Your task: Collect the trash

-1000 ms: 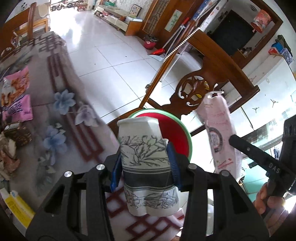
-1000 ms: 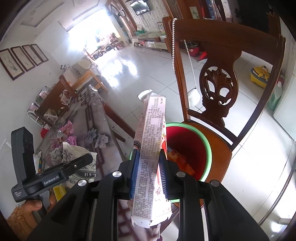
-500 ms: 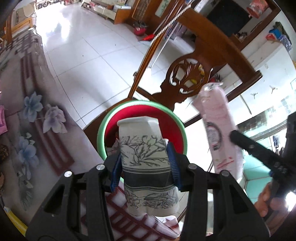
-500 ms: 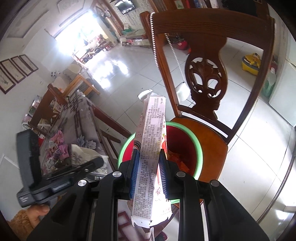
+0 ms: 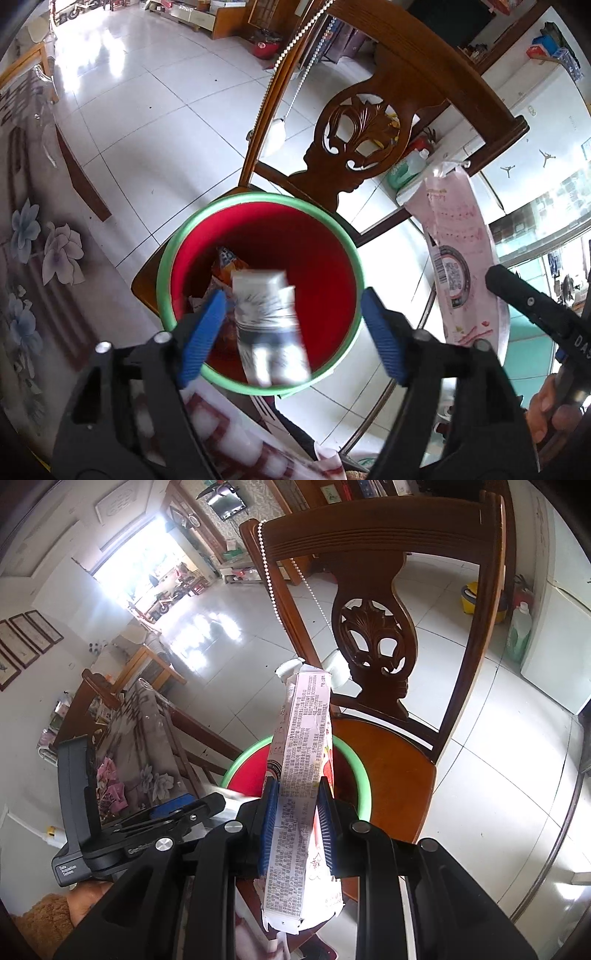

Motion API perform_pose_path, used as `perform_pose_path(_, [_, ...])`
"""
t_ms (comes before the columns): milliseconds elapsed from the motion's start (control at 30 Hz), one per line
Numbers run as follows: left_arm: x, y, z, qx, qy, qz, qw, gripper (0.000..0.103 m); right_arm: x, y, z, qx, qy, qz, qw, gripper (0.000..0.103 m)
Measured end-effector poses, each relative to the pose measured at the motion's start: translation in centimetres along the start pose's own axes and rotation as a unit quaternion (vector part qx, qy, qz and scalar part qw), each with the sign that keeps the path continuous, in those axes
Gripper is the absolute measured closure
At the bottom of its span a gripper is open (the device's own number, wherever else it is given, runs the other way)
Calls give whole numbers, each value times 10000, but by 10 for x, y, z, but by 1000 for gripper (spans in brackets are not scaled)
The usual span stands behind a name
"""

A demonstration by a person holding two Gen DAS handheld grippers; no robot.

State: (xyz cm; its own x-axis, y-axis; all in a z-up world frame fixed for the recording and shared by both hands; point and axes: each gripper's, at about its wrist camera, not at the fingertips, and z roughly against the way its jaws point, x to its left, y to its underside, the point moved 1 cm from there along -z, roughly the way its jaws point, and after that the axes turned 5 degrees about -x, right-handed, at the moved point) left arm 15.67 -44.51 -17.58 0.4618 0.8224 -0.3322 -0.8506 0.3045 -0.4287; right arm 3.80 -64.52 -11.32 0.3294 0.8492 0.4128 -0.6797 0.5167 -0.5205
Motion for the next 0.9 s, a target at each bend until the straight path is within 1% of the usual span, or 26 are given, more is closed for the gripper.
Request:
perform_pose_path(33, [0, 0, 1, -15, -27, -2, 10000, 22, -1, 0, 0, 9, 1, -8, 10000, 82])
perform_pose_path(167, [5, 0, 9, -115, -158, 27, 9998, 17, -1, 0, -3, 52, -27, -4, 10000, 82])
perform_pose_path(433, [20, 4, 35, -396, -270, 192, 9987, 16, 13, 0, -18, 171, -138, 171, 9996, 82])
perform_pose_path(533, [24, 5, 46, -529, -277, 221, 9980, 17, 20, 0, -24, 152, -207, 260, 9993, 78])
perform_pose_path(567, [25, 6, 49, -559, -281, 220, 9978, 17, 22, -1, -25, 147, -215, 264, 9993, 61])
perform_pose_path(600, [26, 6, 51, -583, -286, 216, 9977, 17, 23, -1, -26, 130, -185, 254, 9994, 39])
perform_pose_path(633, [28, 7, 55, -611, -286, 212, 9975, 17, 24, 0, -25, 33, -120, 225, 9997, 33])
perform_pose_path(667, [29, 8, 58, -632, -281, 213, 9974, 17, 24, 0, -24, -72, -62, 203, 9997, 30])
perform_pose_path(700, [30, 9, 60, -651, -273, 217, 9973, 17, 26, 1, -22, -141, -17, 210, 9997, 30])
perform_pose_path(800, [37, 13, 70, -715, -248, 263, 9968, 16, 32, 2, -22, -141, 93, 278, 9995, 30])
perform_pose_path(900, [44, 17, 80, -783, -249, 305, 9961, 16, 39, 5, -21, -185, 67, 243, 9995, 30])
